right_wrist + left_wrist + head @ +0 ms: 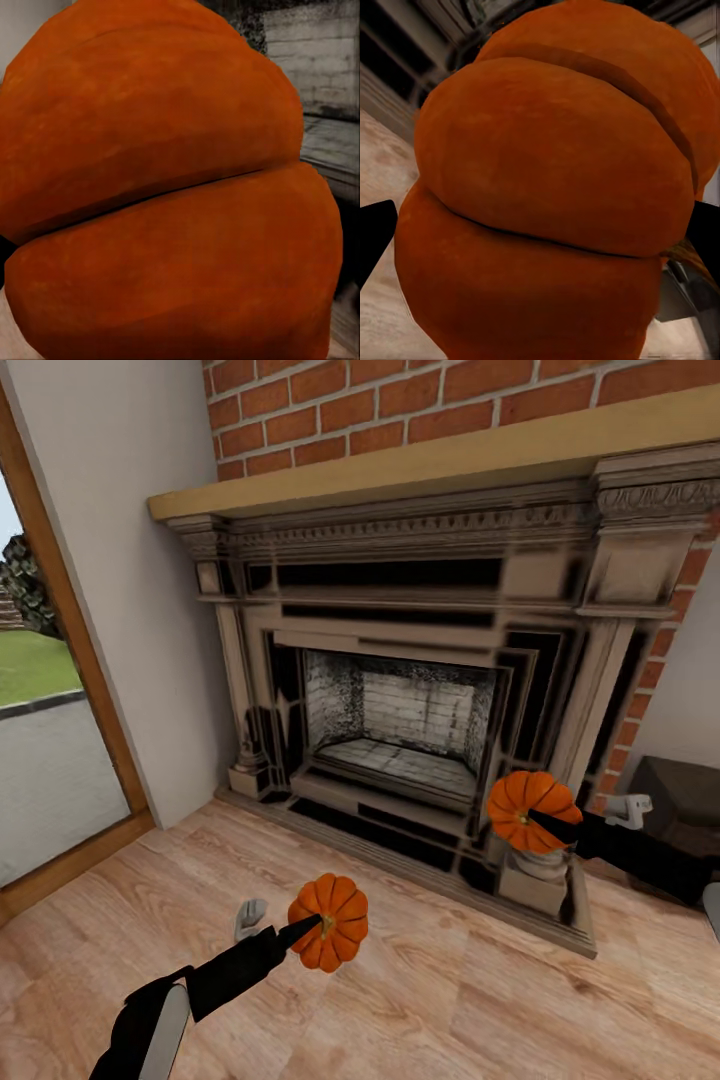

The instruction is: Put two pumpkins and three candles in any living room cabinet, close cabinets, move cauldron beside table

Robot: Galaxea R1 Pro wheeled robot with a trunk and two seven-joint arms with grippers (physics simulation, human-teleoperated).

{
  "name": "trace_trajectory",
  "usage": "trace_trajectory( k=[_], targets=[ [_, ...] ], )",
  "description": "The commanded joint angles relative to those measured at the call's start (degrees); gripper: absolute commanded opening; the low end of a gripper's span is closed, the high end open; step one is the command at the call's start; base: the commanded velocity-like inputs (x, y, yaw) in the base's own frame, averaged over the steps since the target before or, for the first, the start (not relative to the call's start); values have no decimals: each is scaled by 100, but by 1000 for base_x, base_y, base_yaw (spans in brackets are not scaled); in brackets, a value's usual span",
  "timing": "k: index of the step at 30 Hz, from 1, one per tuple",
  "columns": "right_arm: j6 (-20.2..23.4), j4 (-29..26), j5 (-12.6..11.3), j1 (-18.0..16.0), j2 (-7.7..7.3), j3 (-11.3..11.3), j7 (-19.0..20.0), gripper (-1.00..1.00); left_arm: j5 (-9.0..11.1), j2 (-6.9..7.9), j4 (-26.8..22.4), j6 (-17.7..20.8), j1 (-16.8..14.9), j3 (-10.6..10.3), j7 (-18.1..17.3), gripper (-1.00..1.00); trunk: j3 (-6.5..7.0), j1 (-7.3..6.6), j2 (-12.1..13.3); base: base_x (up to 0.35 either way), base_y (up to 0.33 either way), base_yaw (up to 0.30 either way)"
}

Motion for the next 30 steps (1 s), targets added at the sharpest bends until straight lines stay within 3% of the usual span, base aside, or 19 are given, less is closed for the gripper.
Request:
trace_trajectory(
  k=[1,13,20,22,24,28,30],
  targets=[
    [43,0,-35,-6,1,-3,10,-100,23,-5,8,37,-3,15,-46,-100,17,-4,-1,0,0,-277],
    [232,0,-34,-6,15,1,-12,-100,17,-2,207,-47,-69,16,-46,-100,237,-247,440,0,0,-278],
    [1402,67,172,212,-6,24,-42,-100,5,9,440,-177,-154,16,-46,-100,363,-401,720,0,0,-280],
    [1499,209,218,259,-12,21,-49,-100,5,10,457,-182,-157,16,-42,-100,399,-444,801,0,0,-281],
    [1585,524,376,320,-15,21,-55,-100,6,10,476,-187,-160,16,22,-100,435,-488,881,0,0,-282],
    [1656,918,1075,420,9,50,-29,-100,14,2,491,-213,-162,10,280,-100,466,-532,961,0,0,-278],
    [1661,999,1197,444,12,54,-23,-100,27,1,490,-276,-162,7,295,-100,457,-532,961,0,0,-246]
  ],
)
